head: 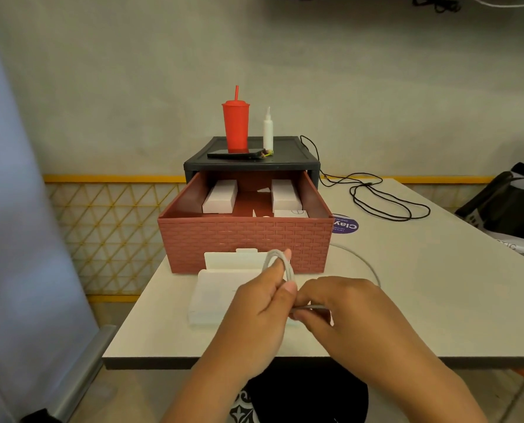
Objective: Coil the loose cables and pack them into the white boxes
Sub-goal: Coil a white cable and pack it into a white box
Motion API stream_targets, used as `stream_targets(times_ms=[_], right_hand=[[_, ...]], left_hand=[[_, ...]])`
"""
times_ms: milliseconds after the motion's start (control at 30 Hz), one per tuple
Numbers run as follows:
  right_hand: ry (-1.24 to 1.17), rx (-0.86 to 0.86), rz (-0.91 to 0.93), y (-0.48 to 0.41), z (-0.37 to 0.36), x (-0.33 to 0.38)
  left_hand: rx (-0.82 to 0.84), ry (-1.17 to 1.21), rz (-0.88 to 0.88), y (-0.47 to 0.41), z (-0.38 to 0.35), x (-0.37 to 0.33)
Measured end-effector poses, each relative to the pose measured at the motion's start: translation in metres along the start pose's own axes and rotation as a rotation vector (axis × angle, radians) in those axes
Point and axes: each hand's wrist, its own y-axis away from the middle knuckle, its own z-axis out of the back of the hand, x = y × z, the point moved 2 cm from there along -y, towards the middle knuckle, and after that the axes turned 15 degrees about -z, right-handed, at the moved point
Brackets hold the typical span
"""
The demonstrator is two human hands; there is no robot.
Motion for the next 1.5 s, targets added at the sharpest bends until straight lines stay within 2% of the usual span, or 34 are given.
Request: stream_targets(times_ms=[133, 333, 500, 633, 733, 867, 967, 1033, 1100, 1167, 1300, 1433, 1500], right_hand=[[-0.098, 0.021, 0.022, -0.002, 0.003, -0.004], [-0.227, -0.063, 0.058, -0.005, 0.007, -0.010], [-0.364, -0.037, 0.086, -0.007, 0.008, -0.013], [-0.348, -0.031, 0.117, -0.009, 0.007, -0.015], [-0.353, -0.043, 0.084, -0.009, 0.007, -0.016], [-0.234, -0.049, 0.088, -0.009, 0.008, -0.017], [-0.291, -0.035, 0.098, -0.009, 0.006, -0.016], [-0.389, -0.032, 0.084, -0.009, 0.004, -0.016], [-0.447, -0.056, 0.048, -0.012, 0.004, -0.017], [-0.445, -0.067, -0.026, -0.015, 0.003, -0.023], [-0.336, -0.047, -0.118, -0.015, -0.004, -0.031], [-0.077, 0.022, -0.110, -0.013, -0.012, -0.027], [0.028, 0.091, -0.092, -0.011, -0.018, -0.021]], left_hand=[[0.065, 0.137, 0.020, 0.002, -0.001, -0.007], [0.160, 0.226, 0.030, 0.003, 0.001, -0.009], [0.126, 0.491, 0.026, 0.004, 0.005, -0.013], [-0.002, 0.730, 0.088, 0.006, 0.007, -0.008], [-0.037, 0.698, 0.176, 0.006, 0.007, -0.006], [0.052, 0.654, 0.246, 0.007, 0.008, -0.004], [0.069, 0.705, 0.267, 0.007, 0.013, -0.006], [0.048, 0.885, 0.248, 0.008, 0.015, -0.005], [0.019, 1.193, 0.211, 0.007, 0.018, 0.001], [0.061, 1.483, 0.146, 0.002, 0.021, 0.004], [-0.150, 1.422, 0.128, 0.005, 0.034, 0.013], [-0.273, 1.289, 0.102, 0.008, 0.038, 0.016], [-0.345, 1.295, 0.033, -0.001, 0.036, 0.013]])
